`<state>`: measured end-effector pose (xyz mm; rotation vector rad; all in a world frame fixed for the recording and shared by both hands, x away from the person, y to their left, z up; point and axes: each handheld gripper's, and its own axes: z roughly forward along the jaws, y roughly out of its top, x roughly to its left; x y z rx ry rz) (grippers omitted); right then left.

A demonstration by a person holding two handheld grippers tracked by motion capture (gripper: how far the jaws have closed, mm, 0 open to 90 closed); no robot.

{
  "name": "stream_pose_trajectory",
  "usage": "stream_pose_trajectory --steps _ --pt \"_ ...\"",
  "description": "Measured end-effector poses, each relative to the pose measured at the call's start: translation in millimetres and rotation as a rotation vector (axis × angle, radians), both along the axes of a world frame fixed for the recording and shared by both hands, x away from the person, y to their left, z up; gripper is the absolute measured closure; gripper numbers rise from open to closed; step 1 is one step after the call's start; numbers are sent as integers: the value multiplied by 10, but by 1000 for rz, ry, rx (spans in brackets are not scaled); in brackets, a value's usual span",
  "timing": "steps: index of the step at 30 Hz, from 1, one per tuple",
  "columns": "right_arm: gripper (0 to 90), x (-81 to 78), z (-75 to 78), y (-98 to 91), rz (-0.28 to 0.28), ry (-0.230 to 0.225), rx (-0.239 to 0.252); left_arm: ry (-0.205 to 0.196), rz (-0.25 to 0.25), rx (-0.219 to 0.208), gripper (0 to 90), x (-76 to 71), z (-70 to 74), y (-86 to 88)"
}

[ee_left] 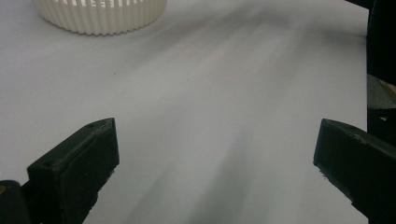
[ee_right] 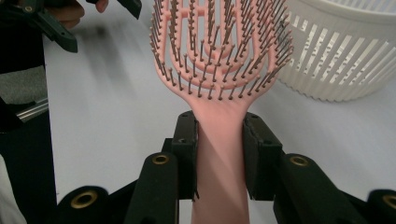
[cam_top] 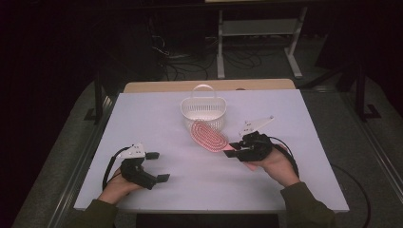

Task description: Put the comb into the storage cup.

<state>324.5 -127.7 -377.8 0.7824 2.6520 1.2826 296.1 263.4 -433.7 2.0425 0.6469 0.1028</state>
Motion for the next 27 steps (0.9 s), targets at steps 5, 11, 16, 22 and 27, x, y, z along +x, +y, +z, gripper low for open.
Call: stream_pose_trajectory --steps 5,11,16,22,27 --pt "687 52 28 42 5 -7 10 -1 1 -21 1 6 19 -6" --pt "687 114 34 85 12 -11 17 -9 -6 -32 4 8 72 -74" --pt "687 165 44 80 4 -11 23 2 -8 -49 4 35 117 -129" --pt "687 218 75 79 2 -21 33 9 -12 -62 4 104 190 -178" --pt "687 244 127 77 8 -27 52 9 -8 -82 4 189 259 -235"
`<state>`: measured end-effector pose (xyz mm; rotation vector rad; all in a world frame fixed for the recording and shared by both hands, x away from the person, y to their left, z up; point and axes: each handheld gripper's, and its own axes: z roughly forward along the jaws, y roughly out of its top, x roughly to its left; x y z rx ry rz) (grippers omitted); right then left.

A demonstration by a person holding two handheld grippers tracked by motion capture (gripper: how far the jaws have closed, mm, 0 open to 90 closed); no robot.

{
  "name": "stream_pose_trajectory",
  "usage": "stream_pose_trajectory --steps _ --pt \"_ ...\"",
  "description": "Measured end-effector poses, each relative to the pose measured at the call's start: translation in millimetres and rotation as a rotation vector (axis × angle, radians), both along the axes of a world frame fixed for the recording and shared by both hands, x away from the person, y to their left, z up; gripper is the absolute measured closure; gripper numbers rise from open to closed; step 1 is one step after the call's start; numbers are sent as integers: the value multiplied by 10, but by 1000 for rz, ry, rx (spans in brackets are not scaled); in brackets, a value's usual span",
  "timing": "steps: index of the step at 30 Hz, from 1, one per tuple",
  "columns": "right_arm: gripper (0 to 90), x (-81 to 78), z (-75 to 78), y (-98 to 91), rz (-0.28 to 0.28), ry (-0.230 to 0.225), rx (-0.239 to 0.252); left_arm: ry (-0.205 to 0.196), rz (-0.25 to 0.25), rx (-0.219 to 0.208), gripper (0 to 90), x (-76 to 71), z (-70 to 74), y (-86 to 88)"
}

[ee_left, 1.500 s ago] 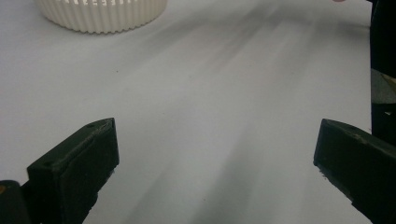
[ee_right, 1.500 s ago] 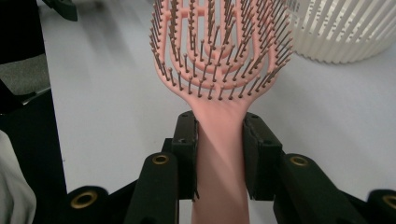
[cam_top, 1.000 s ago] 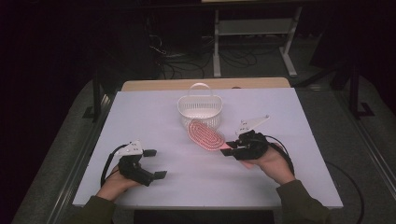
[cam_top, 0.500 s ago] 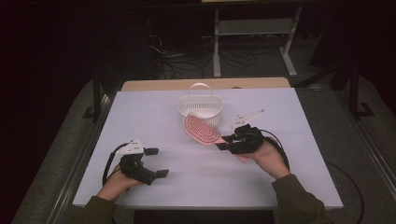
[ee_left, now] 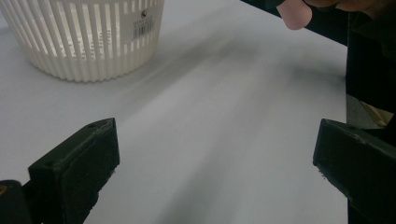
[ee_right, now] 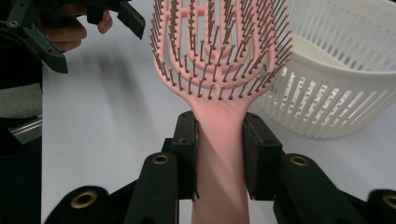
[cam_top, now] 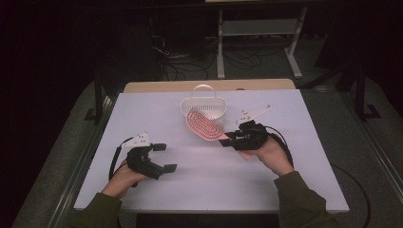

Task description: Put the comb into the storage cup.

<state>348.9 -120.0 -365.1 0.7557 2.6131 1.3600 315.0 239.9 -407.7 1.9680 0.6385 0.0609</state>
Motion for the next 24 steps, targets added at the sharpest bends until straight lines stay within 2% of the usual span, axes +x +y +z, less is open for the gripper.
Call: stream_pose_trajectory --steps 5,7,12,19,24 --pt "687 21 22 17 1 -9 -3 -8 -7 -10 4 82 69 -83" --pt "687 28 18 24 1 -10 -7 2 -13 -21 4 108 78 -109" --pt "687 40 3 17 -2 -8 -13 7 -24 -17 4 180 113 -190" --pt "687 37 11 8 -7 -15 -11 11 -20 -38 4 252 141 -246" --pt "687 33 17 0 -10 -16 -9 12 -36 -51 4 295 197 -274"
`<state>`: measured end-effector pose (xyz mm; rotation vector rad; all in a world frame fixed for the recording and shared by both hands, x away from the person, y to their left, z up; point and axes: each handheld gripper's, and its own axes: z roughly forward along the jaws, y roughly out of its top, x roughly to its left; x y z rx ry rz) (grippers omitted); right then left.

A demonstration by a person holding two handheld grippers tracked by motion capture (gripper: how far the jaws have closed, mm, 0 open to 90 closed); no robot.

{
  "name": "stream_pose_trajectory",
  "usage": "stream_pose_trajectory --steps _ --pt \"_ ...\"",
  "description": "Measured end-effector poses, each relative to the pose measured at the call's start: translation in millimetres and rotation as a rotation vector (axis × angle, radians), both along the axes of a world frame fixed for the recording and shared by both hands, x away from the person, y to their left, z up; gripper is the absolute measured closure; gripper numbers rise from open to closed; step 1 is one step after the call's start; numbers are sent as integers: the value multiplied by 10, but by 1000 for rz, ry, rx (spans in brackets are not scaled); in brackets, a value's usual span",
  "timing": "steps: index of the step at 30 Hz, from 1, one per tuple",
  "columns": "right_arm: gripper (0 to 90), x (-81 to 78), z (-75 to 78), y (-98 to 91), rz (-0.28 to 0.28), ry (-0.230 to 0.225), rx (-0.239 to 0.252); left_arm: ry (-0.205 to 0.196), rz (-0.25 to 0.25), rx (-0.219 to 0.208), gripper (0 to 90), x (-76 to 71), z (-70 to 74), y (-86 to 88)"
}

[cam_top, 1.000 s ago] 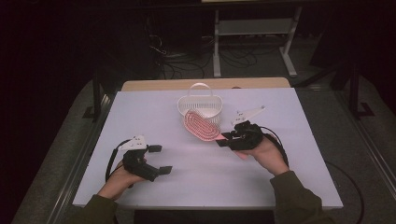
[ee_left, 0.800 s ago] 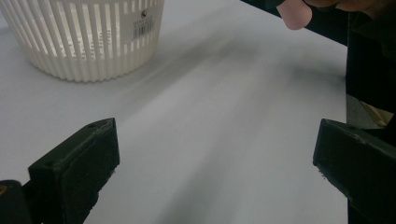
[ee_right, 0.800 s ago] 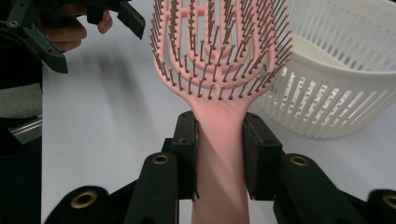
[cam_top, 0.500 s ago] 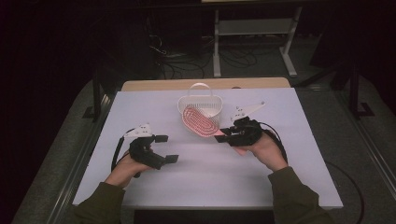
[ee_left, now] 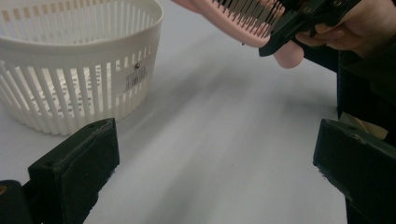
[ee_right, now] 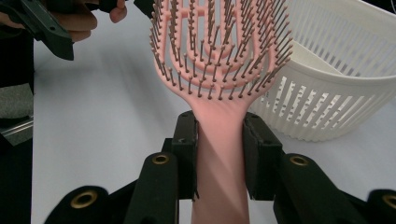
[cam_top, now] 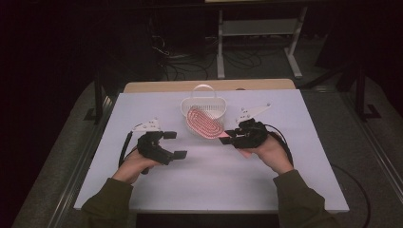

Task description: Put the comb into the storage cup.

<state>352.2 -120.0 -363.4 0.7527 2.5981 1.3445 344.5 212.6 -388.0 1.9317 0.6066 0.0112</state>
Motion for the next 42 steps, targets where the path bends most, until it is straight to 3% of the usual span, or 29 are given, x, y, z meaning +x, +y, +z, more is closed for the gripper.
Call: stream_pose_trajectory --steps 10,21,42 --pt "687 13 -2 -27 -6 0 12 -28 -2 -44 3 98 142 -19" --pt "687 -25 -53 -3 2 6 2 -7 28 -99 3 89 157 -21" --pt "686 -74 -99 139 28 -8 10 10 61 -88 3 43 120 -219"
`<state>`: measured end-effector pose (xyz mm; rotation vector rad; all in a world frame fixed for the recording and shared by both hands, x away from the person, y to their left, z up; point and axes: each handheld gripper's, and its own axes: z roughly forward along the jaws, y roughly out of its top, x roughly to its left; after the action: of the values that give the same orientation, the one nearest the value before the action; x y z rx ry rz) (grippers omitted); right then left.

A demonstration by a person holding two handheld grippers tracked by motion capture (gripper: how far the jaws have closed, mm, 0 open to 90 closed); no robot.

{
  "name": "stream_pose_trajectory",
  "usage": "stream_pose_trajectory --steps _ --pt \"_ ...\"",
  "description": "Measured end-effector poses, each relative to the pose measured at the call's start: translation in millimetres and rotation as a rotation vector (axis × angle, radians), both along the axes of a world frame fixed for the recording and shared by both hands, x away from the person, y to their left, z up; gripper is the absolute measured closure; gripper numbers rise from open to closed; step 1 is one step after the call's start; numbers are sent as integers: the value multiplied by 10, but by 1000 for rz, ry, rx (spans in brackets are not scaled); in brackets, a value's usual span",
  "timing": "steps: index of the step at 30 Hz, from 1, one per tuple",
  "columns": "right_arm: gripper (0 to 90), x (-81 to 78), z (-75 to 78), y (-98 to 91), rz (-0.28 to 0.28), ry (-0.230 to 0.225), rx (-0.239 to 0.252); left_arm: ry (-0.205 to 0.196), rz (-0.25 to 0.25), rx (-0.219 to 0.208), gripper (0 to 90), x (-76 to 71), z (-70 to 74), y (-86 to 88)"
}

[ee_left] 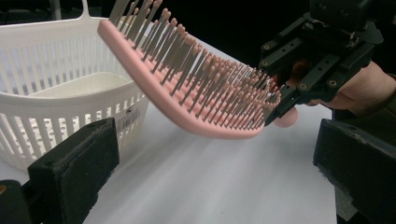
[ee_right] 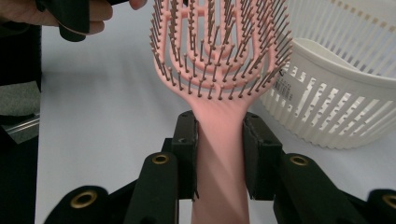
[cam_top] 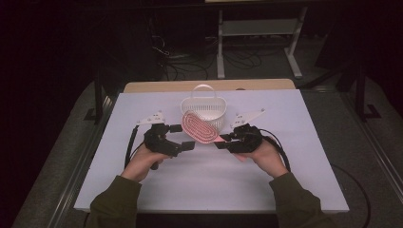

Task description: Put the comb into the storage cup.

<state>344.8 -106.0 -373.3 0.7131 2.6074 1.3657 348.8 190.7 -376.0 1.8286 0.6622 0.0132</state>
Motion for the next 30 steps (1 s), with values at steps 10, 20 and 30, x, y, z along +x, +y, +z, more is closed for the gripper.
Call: stream_pose_trajectory --steps 10,20,30 --pt "686 -18 -10 54 14 -6 0 3 18 -10 3 -14 -16 -57" --pt "686 -47 -16 104 31 -18 11 0 54 -34 3 -18 -4 -66" --pt "686 -80 -37 173 51 -27 1 13 80 -53 27 -8 -1 -44"
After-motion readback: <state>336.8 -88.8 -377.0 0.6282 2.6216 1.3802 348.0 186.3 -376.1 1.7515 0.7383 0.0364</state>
